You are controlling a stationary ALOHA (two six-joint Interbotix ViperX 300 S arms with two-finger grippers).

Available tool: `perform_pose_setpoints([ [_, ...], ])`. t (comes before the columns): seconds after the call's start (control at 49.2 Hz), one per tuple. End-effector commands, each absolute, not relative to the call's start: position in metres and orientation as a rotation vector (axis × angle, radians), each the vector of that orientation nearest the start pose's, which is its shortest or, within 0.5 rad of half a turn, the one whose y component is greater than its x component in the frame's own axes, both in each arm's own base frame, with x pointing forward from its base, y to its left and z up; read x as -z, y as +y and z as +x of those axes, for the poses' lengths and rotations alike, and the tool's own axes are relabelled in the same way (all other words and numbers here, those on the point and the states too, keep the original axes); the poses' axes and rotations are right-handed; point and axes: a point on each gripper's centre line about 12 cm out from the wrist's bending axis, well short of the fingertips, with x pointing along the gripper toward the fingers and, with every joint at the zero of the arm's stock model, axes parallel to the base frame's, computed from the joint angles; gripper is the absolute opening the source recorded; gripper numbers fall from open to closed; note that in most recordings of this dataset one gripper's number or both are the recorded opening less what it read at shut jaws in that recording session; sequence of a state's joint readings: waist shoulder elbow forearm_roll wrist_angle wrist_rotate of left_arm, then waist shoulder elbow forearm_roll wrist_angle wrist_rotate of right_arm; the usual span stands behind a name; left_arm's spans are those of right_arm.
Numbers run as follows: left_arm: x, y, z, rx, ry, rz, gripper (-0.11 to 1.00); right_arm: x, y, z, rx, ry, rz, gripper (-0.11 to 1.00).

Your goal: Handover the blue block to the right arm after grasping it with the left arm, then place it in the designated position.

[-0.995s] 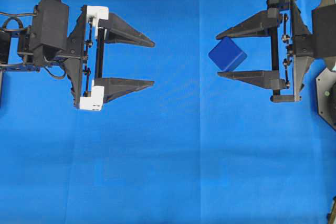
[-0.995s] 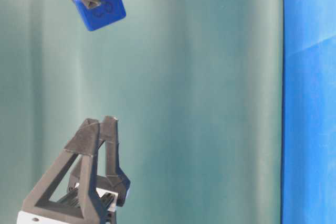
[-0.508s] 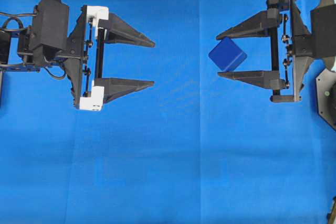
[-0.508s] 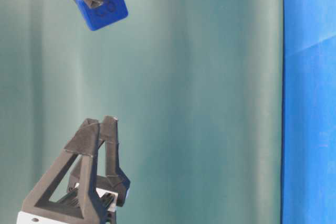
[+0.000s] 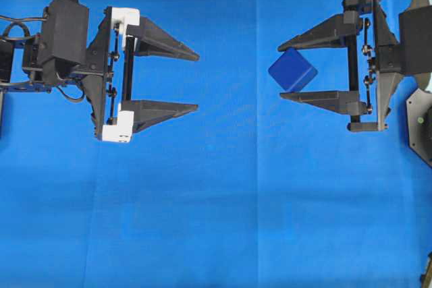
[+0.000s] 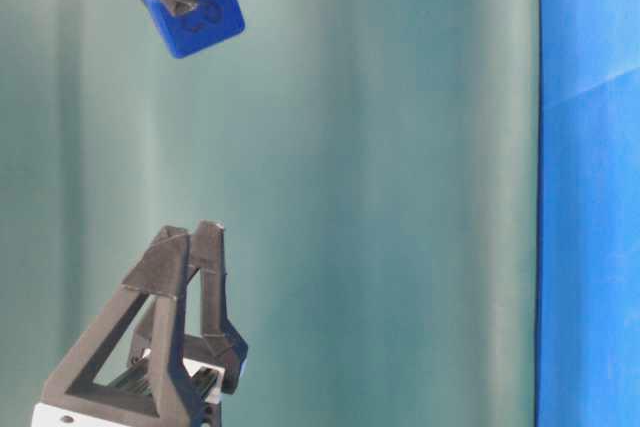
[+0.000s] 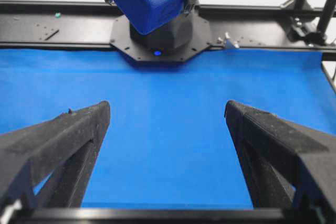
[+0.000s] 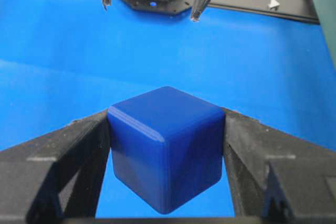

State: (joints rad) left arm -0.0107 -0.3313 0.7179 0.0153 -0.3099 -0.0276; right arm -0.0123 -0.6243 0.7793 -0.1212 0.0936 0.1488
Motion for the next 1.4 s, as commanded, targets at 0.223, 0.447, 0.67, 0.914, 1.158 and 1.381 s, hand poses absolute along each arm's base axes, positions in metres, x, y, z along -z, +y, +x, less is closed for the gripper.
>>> perform_pose_setpoints([
  [0.223, -0.323, -0.005, 0.352, 0.016, 0.034, -0.014, 0.93, -0.333, -0.005, 0.284, 0.029, 0.255, 0.035, 0.54],
  [0.447, -0.322, -0.005, 0.353, 0.016, 0.034, -0.014, 0.93, -0.324, -0.005, 0.282, 0.039, 0.328, 0.049, 0.54],
  [0.67, -0.323, -0.005, 0.353, 0.016, 0.034, -0.013, 0.93, -0.31, -0.007, 0.276, 0.069, 0.462, 0.094, 0.54],
  [0.914, -0.323, -0.005, 0.353, 0.016, 0.032, -0.013, 0.93, -0.3, -0.008, 0.269, 0.099, 0.58, 0.128, 0.54],
  [1.158, -0.323, -0.005, 0.352, 0.016, 0.034, -0.013, 0.93, -0.301, -0.008, 0.269, 0.1, 0.576, 0.129, 0.54],
  [1.381, -0.323, -0.005, 0.353, 0.016, 0.034, -0.013, 0.93, -0.301, -0.008, 0.269, 0.098, 0.574, 0.13, 0.54],
])
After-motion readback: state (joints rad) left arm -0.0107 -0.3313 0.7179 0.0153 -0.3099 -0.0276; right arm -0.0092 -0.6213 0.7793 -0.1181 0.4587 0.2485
